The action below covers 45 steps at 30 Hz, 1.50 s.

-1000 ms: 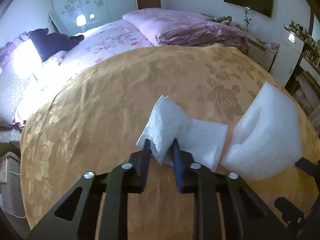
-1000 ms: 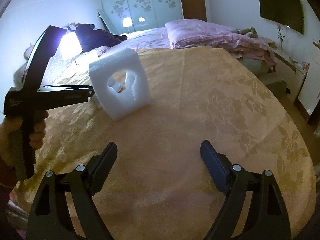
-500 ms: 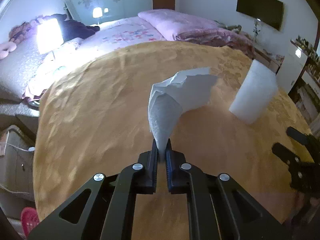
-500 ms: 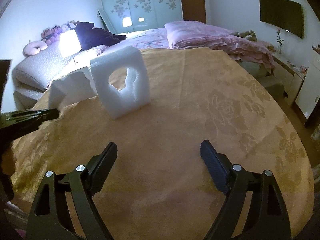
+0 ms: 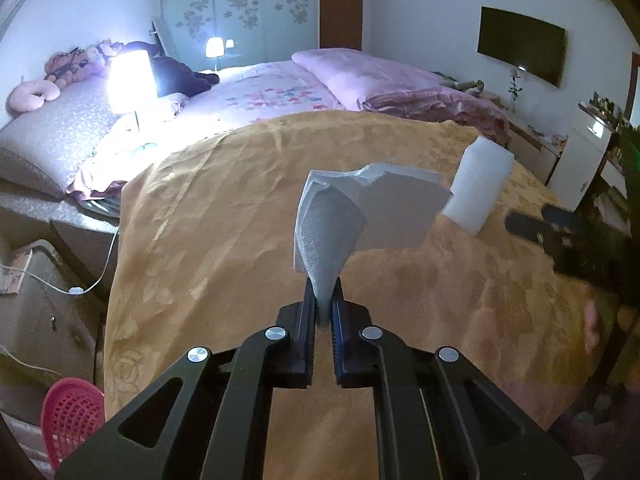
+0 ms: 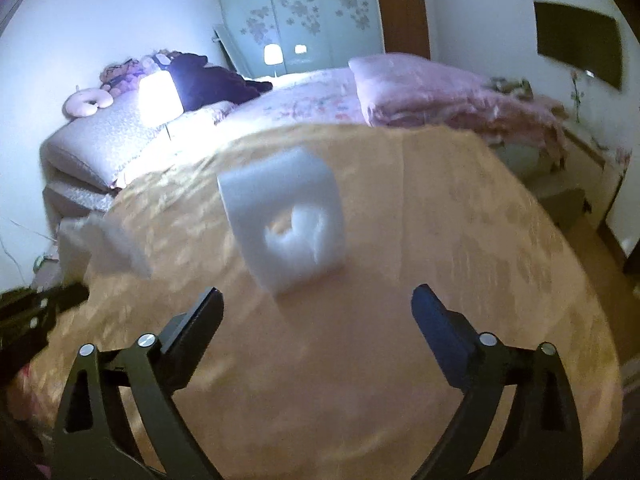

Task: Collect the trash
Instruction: 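Grasp the white tissue with the left tool while the right tool grasps the foam block, then carry the tissue and foam block over the pink wastebasket with both tools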

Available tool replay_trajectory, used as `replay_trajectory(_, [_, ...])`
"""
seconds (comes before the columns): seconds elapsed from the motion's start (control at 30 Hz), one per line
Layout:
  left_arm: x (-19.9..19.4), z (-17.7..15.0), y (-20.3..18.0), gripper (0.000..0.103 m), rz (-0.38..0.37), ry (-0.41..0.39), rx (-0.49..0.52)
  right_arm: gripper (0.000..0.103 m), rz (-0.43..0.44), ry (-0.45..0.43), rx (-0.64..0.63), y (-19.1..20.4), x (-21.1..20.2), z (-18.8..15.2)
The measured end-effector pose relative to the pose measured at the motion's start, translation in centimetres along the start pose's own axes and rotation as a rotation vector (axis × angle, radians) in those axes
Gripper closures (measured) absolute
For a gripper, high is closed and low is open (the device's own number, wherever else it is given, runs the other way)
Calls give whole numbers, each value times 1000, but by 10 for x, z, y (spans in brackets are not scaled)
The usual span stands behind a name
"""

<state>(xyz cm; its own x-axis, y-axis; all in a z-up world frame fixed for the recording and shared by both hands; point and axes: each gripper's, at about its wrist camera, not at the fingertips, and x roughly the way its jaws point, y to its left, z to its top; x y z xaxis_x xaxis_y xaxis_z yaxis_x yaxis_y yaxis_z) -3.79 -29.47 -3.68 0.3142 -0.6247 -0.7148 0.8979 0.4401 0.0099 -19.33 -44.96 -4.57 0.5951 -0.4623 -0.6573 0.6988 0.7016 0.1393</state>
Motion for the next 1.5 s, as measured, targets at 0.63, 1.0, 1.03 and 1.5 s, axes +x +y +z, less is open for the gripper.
replay_trajectory(0.63, [-10, -6, 16, 96, 34, -14, -22, 34, 15, 16, -125, 20, 33, 34])
replay_trajectory(1.0, [-23, -8, 24, 96, 57, -24, -34, 35, 55, -12, -121, 38, 15, 31])
replay_trajectory(1.03, [-25, -8, 25, 96, 61, -28, -34, 35, 60, -14, -120, 40, 13, 31])
replay_trajectory(1.5, [-62, -14, 52, 96, 121, -44, -51, 35, 161, -20, -135, 75, -12, 21])
